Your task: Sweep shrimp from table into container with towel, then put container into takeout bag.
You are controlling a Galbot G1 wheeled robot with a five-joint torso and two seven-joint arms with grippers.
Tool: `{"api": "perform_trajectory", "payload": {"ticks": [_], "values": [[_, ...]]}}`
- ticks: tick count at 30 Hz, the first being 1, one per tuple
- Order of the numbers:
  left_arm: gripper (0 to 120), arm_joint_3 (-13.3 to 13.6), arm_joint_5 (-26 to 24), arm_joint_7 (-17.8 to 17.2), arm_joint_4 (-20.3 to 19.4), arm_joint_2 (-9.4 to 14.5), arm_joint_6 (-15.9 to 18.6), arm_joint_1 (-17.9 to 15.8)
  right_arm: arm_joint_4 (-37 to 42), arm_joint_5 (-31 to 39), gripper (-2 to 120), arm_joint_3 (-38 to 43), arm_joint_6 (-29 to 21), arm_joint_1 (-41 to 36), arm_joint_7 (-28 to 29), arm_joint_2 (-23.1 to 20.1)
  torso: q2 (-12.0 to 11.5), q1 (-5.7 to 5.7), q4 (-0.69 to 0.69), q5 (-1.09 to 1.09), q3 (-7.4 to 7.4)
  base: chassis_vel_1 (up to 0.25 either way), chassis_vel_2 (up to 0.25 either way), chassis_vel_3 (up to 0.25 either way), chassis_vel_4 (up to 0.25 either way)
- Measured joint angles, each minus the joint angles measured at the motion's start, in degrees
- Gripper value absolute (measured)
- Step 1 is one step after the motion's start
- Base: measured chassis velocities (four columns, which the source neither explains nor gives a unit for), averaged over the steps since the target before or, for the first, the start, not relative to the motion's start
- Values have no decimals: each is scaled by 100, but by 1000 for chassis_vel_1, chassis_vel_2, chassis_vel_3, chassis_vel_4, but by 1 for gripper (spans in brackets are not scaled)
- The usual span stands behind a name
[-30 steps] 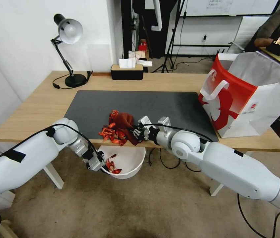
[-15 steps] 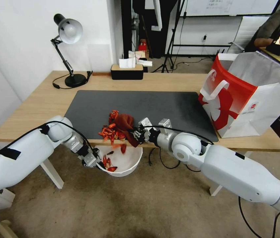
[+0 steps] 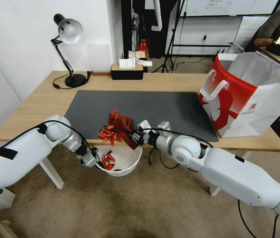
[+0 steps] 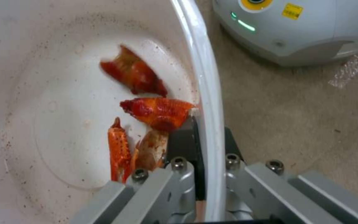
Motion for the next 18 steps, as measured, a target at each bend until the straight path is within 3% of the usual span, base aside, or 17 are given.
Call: {"api": "perform_trajectory", "payload": {"ticks": [18], "values": [[0, -18, -10, -9, 101, -3, -11, -18, 211, 7, 5, 181, -8, -252, 62, -109, 0, 1, 0, 0, 0, 0, 0, 0, 0]]}}
